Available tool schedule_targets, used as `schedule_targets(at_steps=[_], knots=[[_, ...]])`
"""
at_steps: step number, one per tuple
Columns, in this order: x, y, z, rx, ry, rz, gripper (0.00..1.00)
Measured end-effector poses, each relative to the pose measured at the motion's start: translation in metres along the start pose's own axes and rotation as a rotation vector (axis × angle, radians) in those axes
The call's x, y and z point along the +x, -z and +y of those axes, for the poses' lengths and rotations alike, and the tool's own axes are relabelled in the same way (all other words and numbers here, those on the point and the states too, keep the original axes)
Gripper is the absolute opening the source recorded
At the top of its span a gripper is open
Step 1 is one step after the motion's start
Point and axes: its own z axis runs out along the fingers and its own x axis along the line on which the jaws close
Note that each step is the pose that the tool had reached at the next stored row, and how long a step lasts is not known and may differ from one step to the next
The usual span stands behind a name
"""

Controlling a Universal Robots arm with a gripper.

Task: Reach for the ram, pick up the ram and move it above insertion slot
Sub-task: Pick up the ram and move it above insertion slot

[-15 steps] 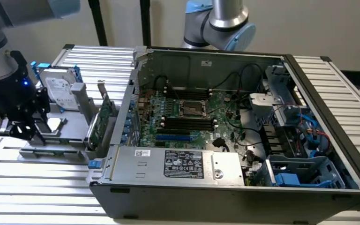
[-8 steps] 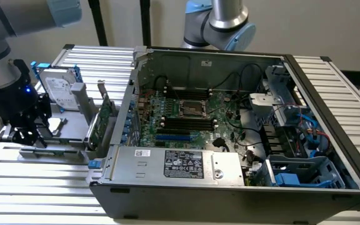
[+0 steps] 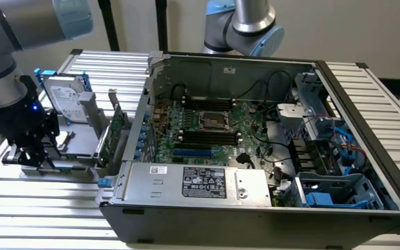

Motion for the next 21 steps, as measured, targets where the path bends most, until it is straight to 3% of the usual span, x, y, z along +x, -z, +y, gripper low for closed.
schedule_targets(at_steps=[13, 21], knots=[[-0.002, -0.0231, 0.0005, 0.0002, 0.003, -0.0002, 0.36], [-0.005, -0.0271, 0.0009, -0.0001, 0.003, 0.0001, 0.36]])
